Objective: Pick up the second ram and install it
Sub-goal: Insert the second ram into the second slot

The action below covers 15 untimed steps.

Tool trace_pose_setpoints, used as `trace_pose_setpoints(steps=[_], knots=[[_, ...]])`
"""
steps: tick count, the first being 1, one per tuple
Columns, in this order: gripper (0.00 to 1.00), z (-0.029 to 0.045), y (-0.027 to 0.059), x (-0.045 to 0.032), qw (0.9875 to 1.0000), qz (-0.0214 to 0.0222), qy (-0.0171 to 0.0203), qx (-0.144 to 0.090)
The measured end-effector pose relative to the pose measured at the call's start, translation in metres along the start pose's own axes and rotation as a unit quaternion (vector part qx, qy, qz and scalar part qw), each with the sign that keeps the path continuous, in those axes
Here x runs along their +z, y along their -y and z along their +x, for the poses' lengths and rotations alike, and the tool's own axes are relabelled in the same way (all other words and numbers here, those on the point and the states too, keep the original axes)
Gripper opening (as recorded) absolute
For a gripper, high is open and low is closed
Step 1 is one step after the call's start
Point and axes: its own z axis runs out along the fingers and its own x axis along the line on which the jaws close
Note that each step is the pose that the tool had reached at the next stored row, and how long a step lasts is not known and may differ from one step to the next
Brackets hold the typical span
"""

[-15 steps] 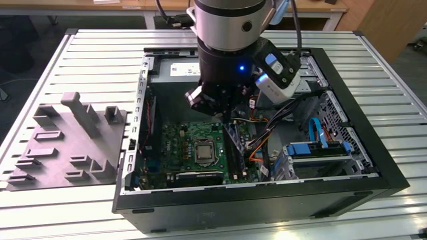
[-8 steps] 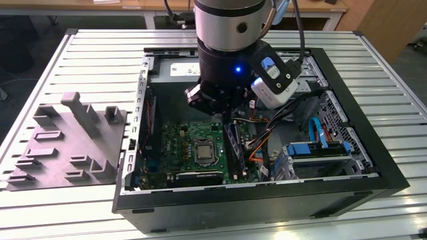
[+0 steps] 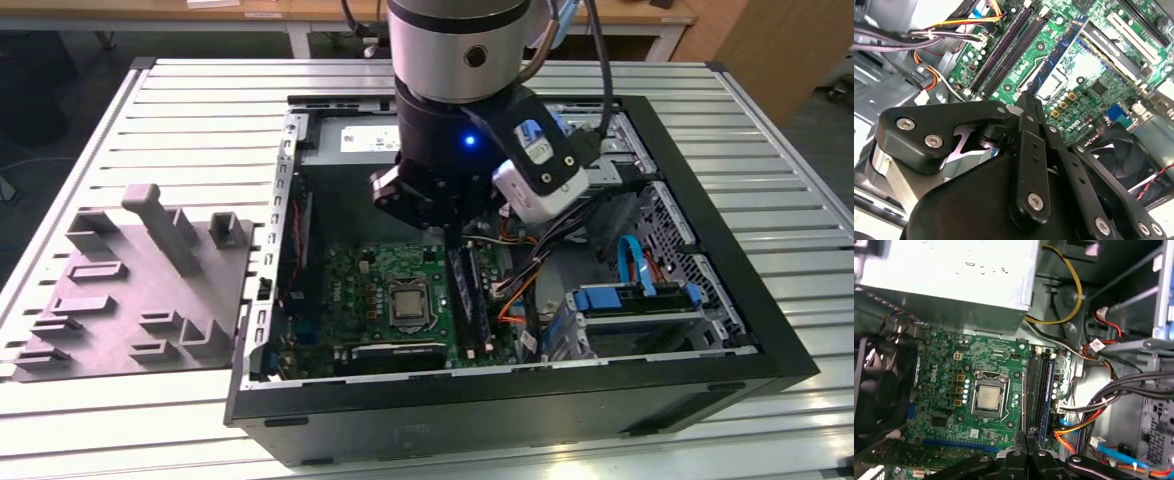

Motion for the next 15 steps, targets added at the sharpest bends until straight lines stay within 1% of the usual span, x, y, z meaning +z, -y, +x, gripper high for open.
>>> trace_pose_setpoints(steps=[3, 6, 8, 10, 11, 13, 15], knots=[[0.11, 0.0000, 0.0000, 0.0002, 0.9997, 0.0017, 0.0006, 0.023], [0.11, 0.0001, 0.0000, 0.0005, 0.9990, 0.0031, 0.0011, 0.045], [0.11, 0.0001, 0.0000, 0.0006, 0.9987, 0.0036, 0.0011, 0.051], [0.11, 0.0001, 0.0000, 0.0010, 0.9988, 0.0034, 0.0011, 0.050], [0.11, 0.0002, 0.0000, 0.0014, 0.9990, 0.0030, 0.0010, 0.044], [0.11, 0.0002, 0.0000, 0.0024, 0.9996, 0.0015, 0.0007, 0.027], [0.11, 0.0001, 0.0001, 0.0030, 0.9999, 0.0004, 0.0003, 0.012]])
